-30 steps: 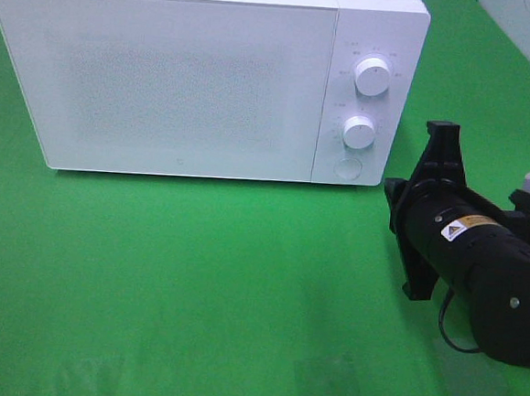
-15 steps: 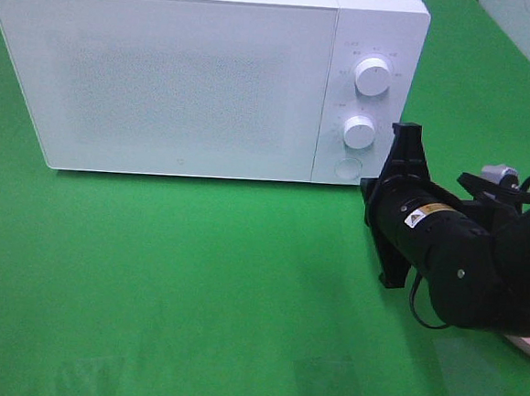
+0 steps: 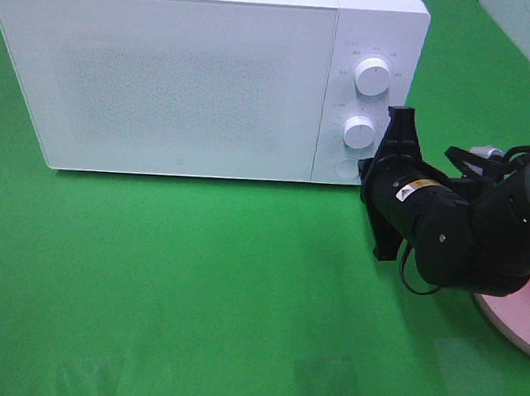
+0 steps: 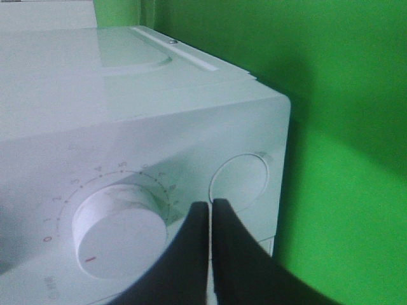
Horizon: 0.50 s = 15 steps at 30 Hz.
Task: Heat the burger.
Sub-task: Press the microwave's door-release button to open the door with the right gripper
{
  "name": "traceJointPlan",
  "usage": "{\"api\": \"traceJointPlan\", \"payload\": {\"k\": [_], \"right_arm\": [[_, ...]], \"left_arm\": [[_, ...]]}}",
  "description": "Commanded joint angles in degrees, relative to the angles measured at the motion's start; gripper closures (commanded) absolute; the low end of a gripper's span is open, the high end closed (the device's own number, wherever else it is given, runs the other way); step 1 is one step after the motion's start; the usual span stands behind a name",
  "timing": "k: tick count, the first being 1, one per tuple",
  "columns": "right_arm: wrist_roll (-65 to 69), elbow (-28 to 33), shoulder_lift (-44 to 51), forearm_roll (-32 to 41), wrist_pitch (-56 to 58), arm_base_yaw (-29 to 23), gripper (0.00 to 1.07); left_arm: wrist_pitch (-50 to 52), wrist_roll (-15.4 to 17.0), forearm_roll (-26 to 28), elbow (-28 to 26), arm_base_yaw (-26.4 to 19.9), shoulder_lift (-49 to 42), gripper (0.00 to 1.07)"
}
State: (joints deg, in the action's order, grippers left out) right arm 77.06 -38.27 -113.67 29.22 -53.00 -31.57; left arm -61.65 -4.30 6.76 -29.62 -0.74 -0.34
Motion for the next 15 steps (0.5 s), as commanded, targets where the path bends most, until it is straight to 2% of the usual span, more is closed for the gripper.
{"api": "traceJointPlan", "payload": {"k": [1,15], "right_arm": [[0.5,-2.1,-1.7,-1.7,0.3,0.2,1.07],[0.9,-5.4,-5.9,-2.1,0.0,1.5,1.07]], "left_arm": [[0.4,-0.1,0.4,0.1,-0.1,-0.9,0.18],[0.4,-0.1,0.4,0.1,-0.1,-0.9,0.18]]}}
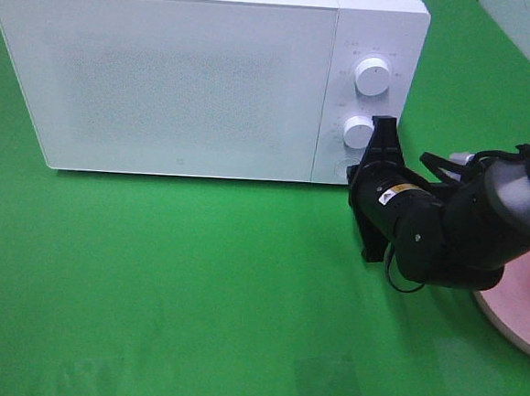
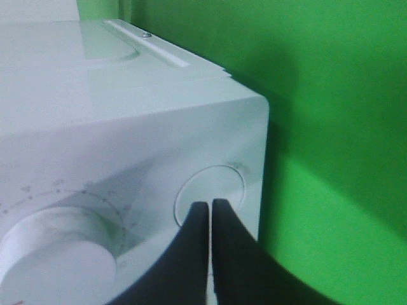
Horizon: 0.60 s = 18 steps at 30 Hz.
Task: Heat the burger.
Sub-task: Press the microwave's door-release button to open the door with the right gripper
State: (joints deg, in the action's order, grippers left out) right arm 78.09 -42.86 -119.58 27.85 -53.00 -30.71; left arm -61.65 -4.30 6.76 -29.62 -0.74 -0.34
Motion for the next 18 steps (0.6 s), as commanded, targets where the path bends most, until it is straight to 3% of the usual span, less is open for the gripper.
{"api": "traceJointPlan", "payload": {"k": [1,18], "right_arm": [[-0.2,-0.8,0.0,-0.7,0.0,0.7,1.07],[1.1,-5.2,-3.9,1.8,-3.7,0.7,1.07]], "left_arm": [[0.4,-0.1,0.4,0.1,-0.1,-0.9,0.18],[0.4,-0.1,0.4,0.1,-0.1,-0.9,0.18]]}}
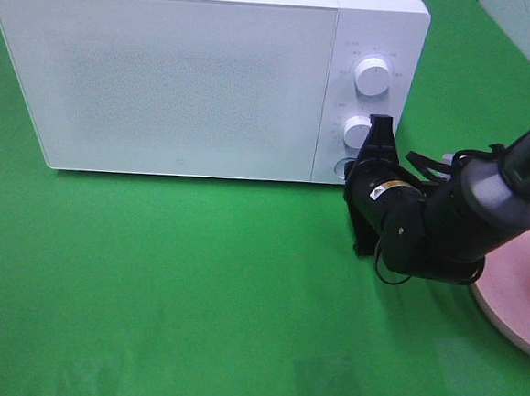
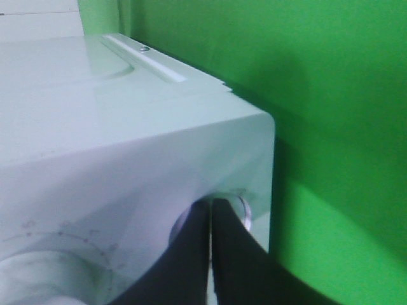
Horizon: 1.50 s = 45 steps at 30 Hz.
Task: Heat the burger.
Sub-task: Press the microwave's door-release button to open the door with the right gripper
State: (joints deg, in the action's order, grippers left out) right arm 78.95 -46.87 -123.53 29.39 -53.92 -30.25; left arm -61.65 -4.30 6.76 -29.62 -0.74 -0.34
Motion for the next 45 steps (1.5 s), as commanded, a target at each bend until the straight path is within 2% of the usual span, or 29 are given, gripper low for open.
{"api": "traceJointPlan", "payload": {"k": [1,15,24,28,45], "right_arm": [[-0.1,-1.5,0.1,1.1,-4.2,0.2,1.07],[0.2,-3.7,0.1,2.1,-12.4,0.2,1.07],[-0.1,-7.6,0.1,2.9,-18.7,0.6,1.07],[-2.2,-10.2,0.1,2.6,-23.5,2.5,1.07],[-4.4,-13.0,0.1,2.8,-27.8,3.6,1.07]], "left_arm": [[0.4,-0.1,0.4,0.1,-0.1,-0.9,0.18],[0.4,-0.1,0.4,0.1,-0.1,-0.9,0.18],[0.4,-0.1,0.4,0.1,-0.1,-0.9,0.18],[0.4,-0.1,0.4,0.1,-0.1,-0.9,0.18],[0.4,-0.1,0.4,0.1,-0.1,-0.9,0.18]]}}
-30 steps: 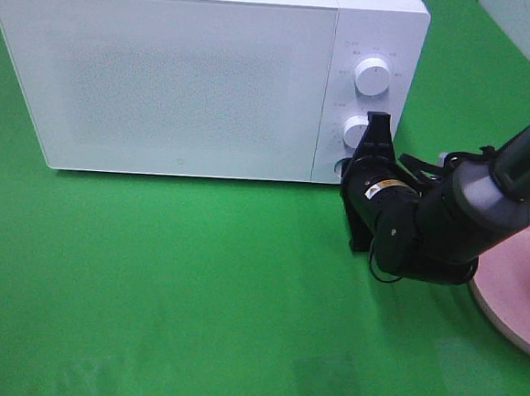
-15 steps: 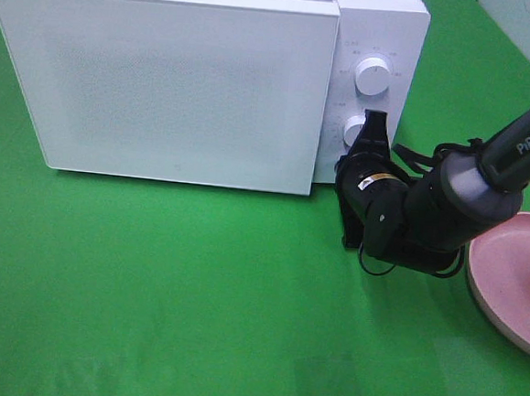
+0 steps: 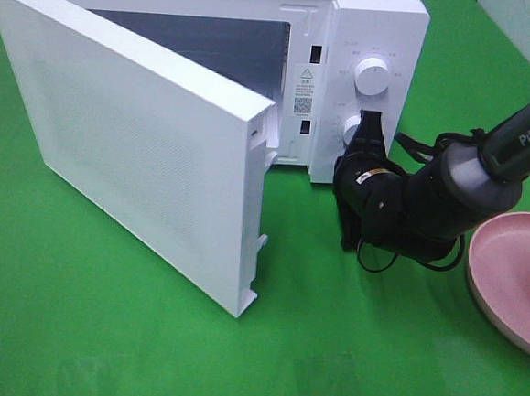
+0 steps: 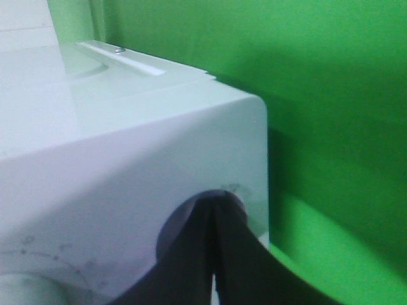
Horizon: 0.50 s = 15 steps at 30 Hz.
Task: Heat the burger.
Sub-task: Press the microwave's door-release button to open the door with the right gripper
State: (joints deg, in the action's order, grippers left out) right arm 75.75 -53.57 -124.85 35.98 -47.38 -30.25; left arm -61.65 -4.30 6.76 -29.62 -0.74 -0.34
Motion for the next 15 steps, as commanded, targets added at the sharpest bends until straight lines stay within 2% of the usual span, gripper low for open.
{"api": "traceJointPlan", "payload": {"k": [1,15], "right_arm": [[-1.2,-6.3,1.4,-3.8,-34.3,3.6,1.07],[-1.8,-6.2,1.4,-3.9,-34.0,3.5,1.07]], "left_arm": [[0.4,-0.1,0.4,0.1,-0.1,-0.9,0.18],[0.4,-0.1,0.4,0.1,-0.1,-0.9,0.18]]}}
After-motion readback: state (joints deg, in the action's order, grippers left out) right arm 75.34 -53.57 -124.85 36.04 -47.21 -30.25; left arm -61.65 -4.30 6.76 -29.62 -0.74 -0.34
